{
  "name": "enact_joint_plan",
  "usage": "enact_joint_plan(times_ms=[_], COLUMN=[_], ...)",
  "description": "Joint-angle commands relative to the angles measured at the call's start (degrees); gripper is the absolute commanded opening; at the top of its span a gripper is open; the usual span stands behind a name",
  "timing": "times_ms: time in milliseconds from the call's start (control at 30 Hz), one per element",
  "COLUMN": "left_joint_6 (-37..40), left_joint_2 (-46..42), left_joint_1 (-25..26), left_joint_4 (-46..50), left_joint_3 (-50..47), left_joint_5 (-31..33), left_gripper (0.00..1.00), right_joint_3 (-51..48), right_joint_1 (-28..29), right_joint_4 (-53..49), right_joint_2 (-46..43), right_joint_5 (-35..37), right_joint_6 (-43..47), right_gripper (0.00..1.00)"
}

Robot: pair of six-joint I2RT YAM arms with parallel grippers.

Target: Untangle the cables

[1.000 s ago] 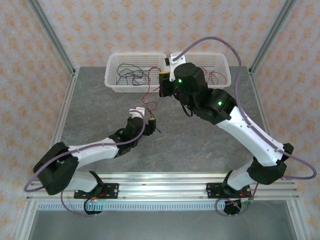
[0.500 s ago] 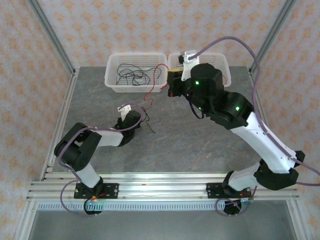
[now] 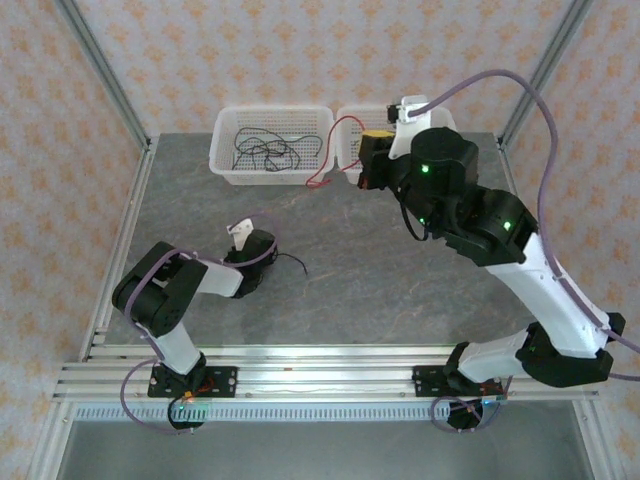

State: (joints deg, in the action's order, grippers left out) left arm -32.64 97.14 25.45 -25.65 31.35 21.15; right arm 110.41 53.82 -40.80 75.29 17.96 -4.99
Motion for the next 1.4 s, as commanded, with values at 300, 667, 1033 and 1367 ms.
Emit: enact_joint_plan(times_ms=[300,667,1033,1367], left_joint_6=[-1.28,-1.28,-3.09,-4.17], left_joint_2=[-19.15,-25.06,-17.68,-4.88], left_joint_1=[-0.58,0.79,4.08,8.22], left_joint_4=[19.44,38.48,40.63,43.54], left_joint_3=[2.48,11.35,12.78,19.02], left_joint_5=[-4.73,-7.09,-7.0,-5.74], left_gripper=[0.68,0.67,0.11,0.0], right_joint_3=[2.34,5.29,12.68,10.04], right_joint_1=[-10.78,-30.56,-39.86,-41.68], right_joint_4=[2.78,9.22,11.76,13.2], right_joint_2=[0.33,15.28,35.27,45.74], right_joint_5=[13.16,-3.58,-9.87,-10.51], right_joint_6=[8.26,10.77,8.44,6.97], right_gripper=[0.0,0.0,0.0,0.0])
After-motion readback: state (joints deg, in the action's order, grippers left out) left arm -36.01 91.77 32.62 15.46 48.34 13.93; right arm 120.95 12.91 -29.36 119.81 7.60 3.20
